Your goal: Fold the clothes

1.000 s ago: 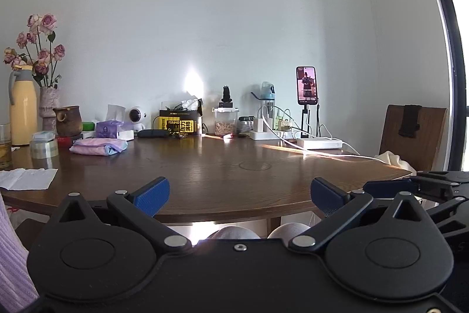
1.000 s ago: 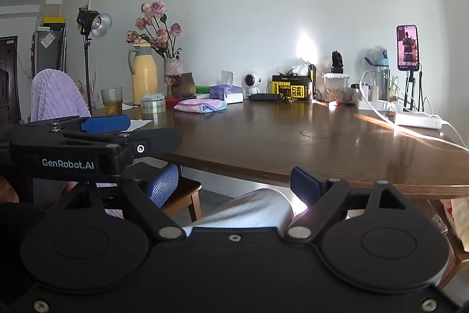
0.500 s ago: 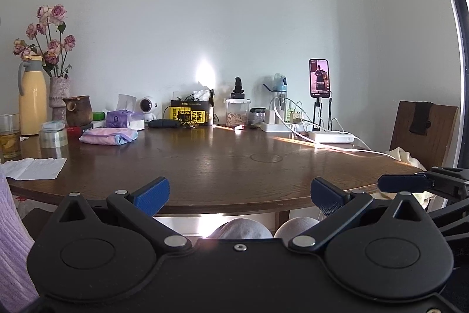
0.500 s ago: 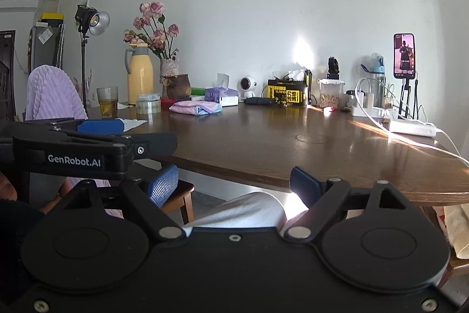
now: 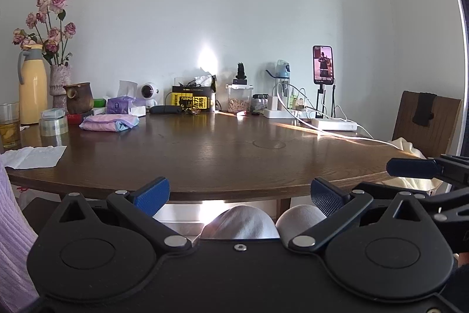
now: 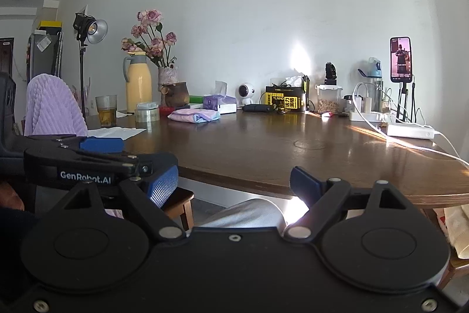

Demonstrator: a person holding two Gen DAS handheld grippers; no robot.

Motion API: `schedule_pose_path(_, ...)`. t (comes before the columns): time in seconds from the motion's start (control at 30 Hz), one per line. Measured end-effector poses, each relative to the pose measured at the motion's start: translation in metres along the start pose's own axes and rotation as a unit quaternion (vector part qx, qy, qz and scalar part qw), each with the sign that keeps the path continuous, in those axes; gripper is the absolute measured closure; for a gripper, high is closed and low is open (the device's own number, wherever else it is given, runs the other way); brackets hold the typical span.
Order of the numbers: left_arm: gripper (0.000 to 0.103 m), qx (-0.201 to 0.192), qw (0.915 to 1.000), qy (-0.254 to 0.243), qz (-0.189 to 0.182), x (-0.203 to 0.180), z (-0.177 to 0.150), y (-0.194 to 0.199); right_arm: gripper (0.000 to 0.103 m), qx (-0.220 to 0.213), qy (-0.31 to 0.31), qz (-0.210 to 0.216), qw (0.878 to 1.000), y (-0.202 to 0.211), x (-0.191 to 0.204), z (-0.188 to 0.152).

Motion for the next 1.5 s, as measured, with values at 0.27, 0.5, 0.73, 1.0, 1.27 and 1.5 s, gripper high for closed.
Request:
schedule_pose_path(0.27,0.0,0.008,0.9999,0.009,0.009,0.001,-0.001,-0.003,0.015,0.012,0.002,0.0,1.0,-0.006,0.001,0.0)
schedule_pose_path(0.5,0.0,0.012,0.9995,0.021,0.018,0.005,-0.001,-0.005,0.015,0.019,0.004,0.005,1.0,-0.012,0.004,0.002)
schedule_pose_path(0.73,0.0,0.01,0.9995,0.018,0.023,0.005,0.001,-0.004,0.015,0.021,0.011,0.006,1.0,-0.014,0.007,0.003)
schedule_pose_path(1.0,0.0,0.013,0.9994,0.02,0.024,0.005,0.001,-0.005,0.015,0.023,0.013,0.007,1.0,-0.015,0.008,0.003)
schedule_pose_path(1.27,0.0,0.014,0.9994,0.018,0.024,0.006,0.0,-0.004,0.015,0.02,0.015,0.003,1.0,-0.016,0.01,0.004)
schedule_pose_path(1.5,0.0,0.015,0.9994,0.018,0.024,0.006,-0.001,-0.004,0.015,0.019,0.014,0.002,1.0,-0.02,0.01,0.004)
Point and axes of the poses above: each gripper's, at about its wrist camera, not at the fingertips, and y roughly against the way its jaws point, x to its left, z to its top, the point moved 3 cm from there along -y, roughly the way its jaws point, and after that the axes turned 12 degrees about -z, right-handed, at the moved point
